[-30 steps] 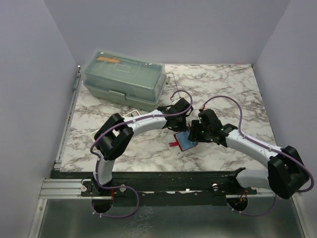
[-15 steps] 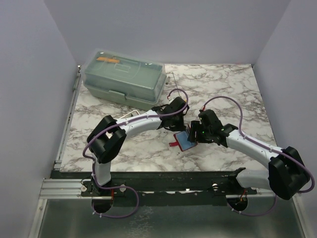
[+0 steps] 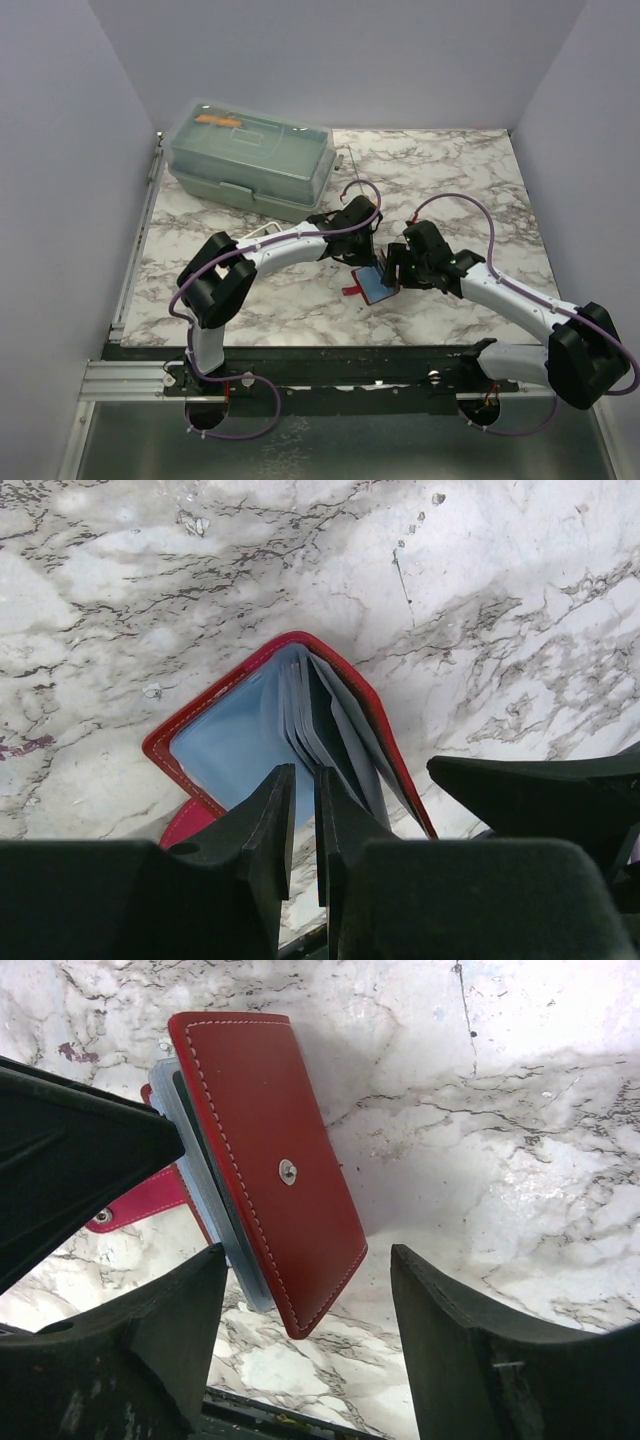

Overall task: Put the credit cards into the card holder
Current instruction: Open the card holder at the center of the board.

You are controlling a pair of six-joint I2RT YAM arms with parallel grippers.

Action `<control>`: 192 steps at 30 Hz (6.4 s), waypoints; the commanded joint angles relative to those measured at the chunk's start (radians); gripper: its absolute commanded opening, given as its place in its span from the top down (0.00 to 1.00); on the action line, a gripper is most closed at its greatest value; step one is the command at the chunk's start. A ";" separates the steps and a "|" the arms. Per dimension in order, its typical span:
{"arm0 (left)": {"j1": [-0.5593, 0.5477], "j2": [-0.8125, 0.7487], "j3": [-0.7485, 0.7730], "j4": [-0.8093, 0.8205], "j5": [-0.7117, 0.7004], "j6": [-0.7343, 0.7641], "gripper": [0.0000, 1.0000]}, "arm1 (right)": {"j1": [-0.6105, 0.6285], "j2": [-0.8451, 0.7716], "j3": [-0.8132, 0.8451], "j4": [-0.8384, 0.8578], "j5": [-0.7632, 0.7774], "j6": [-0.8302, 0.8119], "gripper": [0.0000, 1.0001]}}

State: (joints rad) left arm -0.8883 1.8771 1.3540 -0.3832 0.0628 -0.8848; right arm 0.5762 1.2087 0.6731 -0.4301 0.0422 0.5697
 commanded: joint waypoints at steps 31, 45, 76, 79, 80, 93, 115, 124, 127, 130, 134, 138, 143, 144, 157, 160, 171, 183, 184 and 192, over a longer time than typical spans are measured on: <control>0.021 0.002 -0.067 0.012 0.006 -0.006 0.78 | 0.011 0.154 0.049 0.037 -0.014 -0.058 0.00; 0.047 -0.039 -0.134 0.013 0.001 -0.013 0.78 | 0.072 0.261 0.103 0.004 0.072 -0.030 0.00; 0.057 -0.130 -0.160 0.012 0.067 -0.003 0.73 | 0.053 0.147 -0.005 0.192 -0.071 -0.019 0.69; 0.065 -0.143 -0.169 0.012 0.091 0.000 0.72 | 0.015 0.122 -0.049 0.276 -0.190 -0.011 0.71; 0.067 -0.149 -0.174 0.012 0.092 0.002 0.71 | -0.004 0.117 -0.061 0.296 -0.229 -0.009 0.73; 0.079 -0.120 -0.181 0.031 0.221 0.027 0.75 | -0.242 0.082 -0.223 0.598 -0.722 0.048 0.74; -0.004 0.139 0.143 0.044 0.277 0.021 0.83 | -0.267 0.019 -0.051 0.068 -0.396 0.021 0.00; -0.041 0.249 0.283 0.044 0.324 0.011 0.82 | -0.266 -0.085 0.016 -0.155 -0.163 0.070 0.00; -0.043 0.256 0.288 0.044 0.304 0.010 0.82 | -0.257 -0.046 -0.006 -0.115 -0.184 0.047 0.03; -0.039 0.233 0.269 0.035 0.269 0.018 0.82 | -0.228 -0.004 0.001 -0.075 -0.183 0.033 0.07; -0.037 0.243 0.266 0.033 0.299 0.017 0.81 | -0.193 0.047 0.029 -0.101 -0.083 0.073 0.13; -0.038 0.238 0.234 0.031 0.282 0.005 0.82 | -0.195 -0.025 -0.022 -0.087 0.061 0.155 0.42; 0.004 0.119 0.124 -0.003 0.194 0.052 0.74 | -0.217 0.016 -0.066 0.015 0.018 0.174 0.48; 0.017 0.088 0.095 -0.009 0.183 0.059 0.71 | -0.217 0.023 -0.074 0.063 -0.017 0.141 0.54; 0.105 -0.121 -0.215 -0.037 0.084 0.070 0.46 | -0.220 0.183 -0.130 0.485 -0.629 -0.138 0.96; 0.122 -0.138 -0.236 -0.050 0.070 0.076 0.45 | -0.220 0.228 -0.131 0.538 -0.686 -0.132 0.97; 0.130 -0.241 -0.316 -0.113 0.014 0.084 0.31 | -0.219 0.247 -0.039 0.316 -0.477 -0.195 0.74; 0.131 -0.193 -0.331 -0.099 0.097 0.092 0.47 | -0.201 0.210 0.085 0.070 -0.261 -0.219 0.42; 0.131 -0.191 -0.333 -0.098 0.101 0.093 0.51 | -0.185 0.207 0.108 0.033 -0.197 -0.218 0.37; 0.132 -0.203 -0.339 -0.092 0.108 0.096 0.83 | 0.002 0.185 0.310 -0.195 0.068 -0.175 0.18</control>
State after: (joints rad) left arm -0.7567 1.6764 1.0260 -0.4736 0.1463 -0.8021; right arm 0.4980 1.4231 0.8997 -0.4694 -0.0872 0.3737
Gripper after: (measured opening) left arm 0.239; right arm 0.807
